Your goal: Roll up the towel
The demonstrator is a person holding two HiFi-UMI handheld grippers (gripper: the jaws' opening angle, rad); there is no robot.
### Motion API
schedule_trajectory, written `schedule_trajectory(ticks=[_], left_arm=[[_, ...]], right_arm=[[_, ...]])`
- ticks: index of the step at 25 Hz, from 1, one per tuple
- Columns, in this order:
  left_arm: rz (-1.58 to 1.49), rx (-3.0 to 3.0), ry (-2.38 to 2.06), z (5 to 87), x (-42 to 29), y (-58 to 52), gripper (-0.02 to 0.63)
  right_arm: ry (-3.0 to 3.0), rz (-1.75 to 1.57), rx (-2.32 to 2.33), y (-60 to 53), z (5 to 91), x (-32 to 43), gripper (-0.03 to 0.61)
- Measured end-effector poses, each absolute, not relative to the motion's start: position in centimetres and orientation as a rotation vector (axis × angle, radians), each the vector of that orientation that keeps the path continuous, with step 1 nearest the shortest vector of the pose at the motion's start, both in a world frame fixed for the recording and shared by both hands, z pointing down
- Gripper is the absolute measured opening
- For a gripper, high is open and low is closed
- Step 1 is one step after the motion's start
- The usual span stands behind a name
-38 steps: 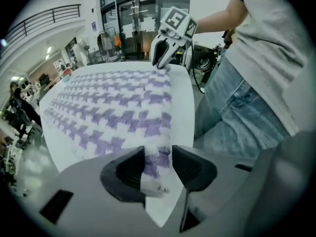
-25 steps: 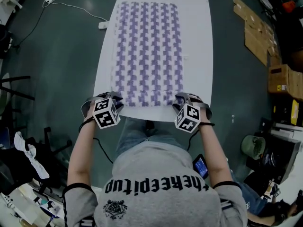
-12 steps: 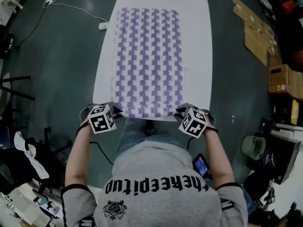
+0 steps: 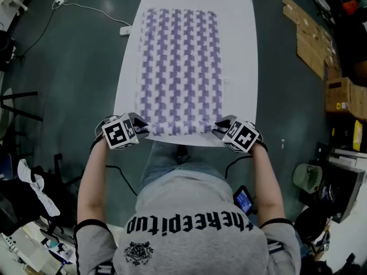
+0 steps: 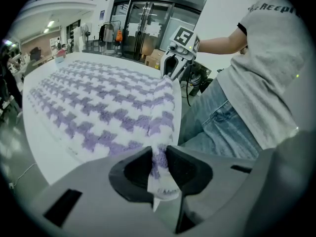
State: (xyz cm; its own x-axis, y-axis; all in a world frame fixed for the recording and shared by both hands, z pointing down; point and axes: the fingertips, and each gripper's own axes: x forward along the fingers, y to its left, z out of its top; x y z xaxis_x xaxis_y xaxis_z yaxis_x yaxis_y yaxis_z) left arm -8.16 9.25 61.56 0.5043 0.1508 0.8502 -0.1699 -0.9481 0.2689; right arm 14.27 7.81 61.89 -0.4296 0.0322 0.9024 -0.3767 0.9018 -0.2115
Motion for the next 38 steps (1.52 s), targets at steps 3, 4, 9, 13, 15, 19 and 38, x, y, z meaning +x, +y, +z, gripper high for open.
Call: schedule_trajectory(ticks=[3,4,9,13,15,19,38], left_arm=[[1.401,2.408,0.025,61.5,-9.1,9.8,0.078],[1.39,2.394,0.052,61.6,-9.2,9.9,0.078],[1.364,2.309,0.236,62.5,-8.9,10.9,0.069],[1.389,2.31,0.215,63.6,-9.0,10.8,0.069],[1.389,2.318,0.181,63.3,-8.8,9.4,0.071],[1.379,2.331,0.121,63.0,-7.6,6.5,0.075],[1.452,2.59,-0.233,58.2,-10.2,-1.4,0.086]], right_arm=[[-1.983,0.503,0.251,8.0,61.7,13.4,0.063],[-1.983,0.524,0.238,8.0,61.8,13.4,0.063],[-1.924,0.675,0.074,8.7,62.9,13.6,0.063],[-1.921,0.646,0.109,8.4,63.9,13.5,0.064],[-1.929,0.628,0.131,7.1,63.6,13.6,0.064],[-1.95,0.617,0.157,4.6,63.1,15.2,0.084],[-1.889,0.247,0.417,-2.2,62.4,13.3,0.1]])
